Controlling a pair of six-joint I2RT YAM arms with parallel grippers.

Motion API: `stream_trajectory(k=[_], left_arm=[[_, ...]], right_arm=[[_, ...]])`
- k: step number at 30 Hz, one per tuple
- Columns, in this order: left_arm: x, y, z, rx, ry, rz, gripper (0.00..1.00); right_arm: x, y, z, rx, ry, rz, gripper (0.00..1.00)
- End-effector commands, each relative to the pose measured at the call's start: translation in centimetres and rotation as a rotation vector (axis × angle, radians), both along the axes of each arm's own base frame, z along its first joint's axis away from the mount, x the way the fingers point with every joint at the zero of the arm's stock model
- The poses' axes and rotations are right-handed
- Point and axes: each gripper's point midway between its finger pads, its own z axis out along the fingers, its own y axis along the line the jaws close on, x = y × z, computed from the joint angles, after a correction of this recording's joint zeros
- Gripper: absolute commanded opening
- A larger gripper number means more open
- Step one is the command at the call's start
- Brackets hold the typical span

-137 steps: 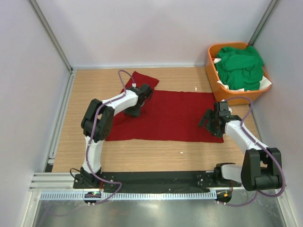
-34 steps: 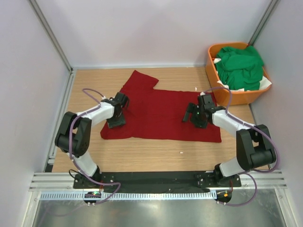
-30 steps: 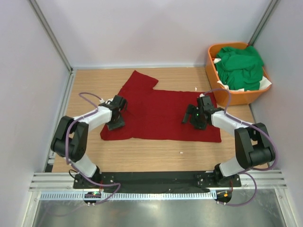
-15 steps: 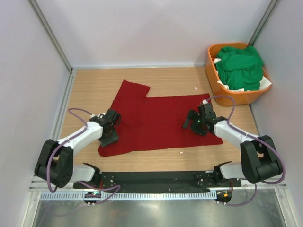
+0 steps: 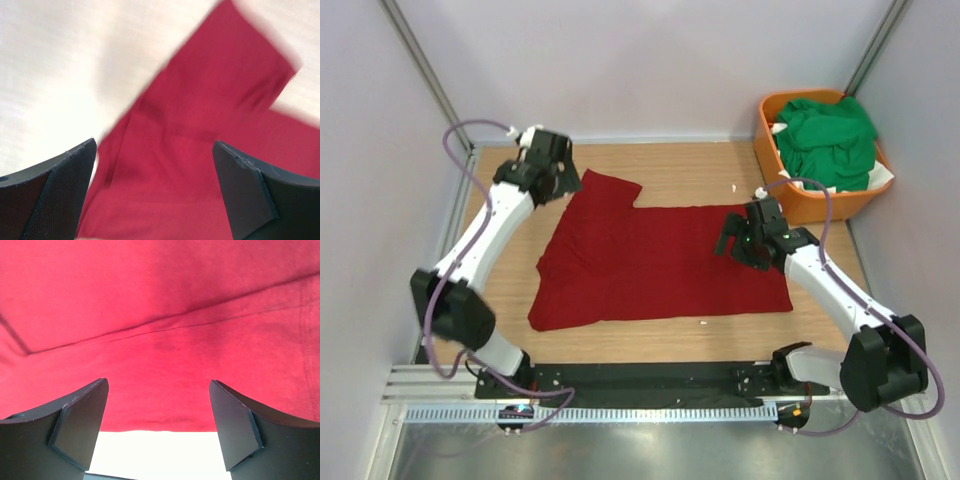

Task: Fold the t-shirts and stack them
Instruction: Fold the tshirt

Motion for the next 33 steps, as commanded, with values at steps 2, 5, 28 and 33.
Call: stream_trajectory(k=[2, 5, 28, 33], left_arm=[[9.5, 0.4, 2.0, 0.036, -0.078, -0.064, 1.0], [13.9, 0.5, -1.6, -0.004, -0.031, -0.094, 1.0], [23.8, -3.8, -18.0, -0.351, 0.12, -0.303, 0.93], [23.5, -5.5, -19.7, -0.385, 0.145, -0.315, 0.88]], right_arm=[[-1.2, 1.0, 0.5, 0.049, -0.041, 0.09, 0.88], [-2.3, 1.4, -0.4, 0.067, -0.054, 0.129, 0.88], [-2.8, 2.9, 0.6, 0.12, -0.086, 0.186, 0.88], [-2.7, 2.8, 0.3, 0.11, -0.076, 0.182, 0.88]])
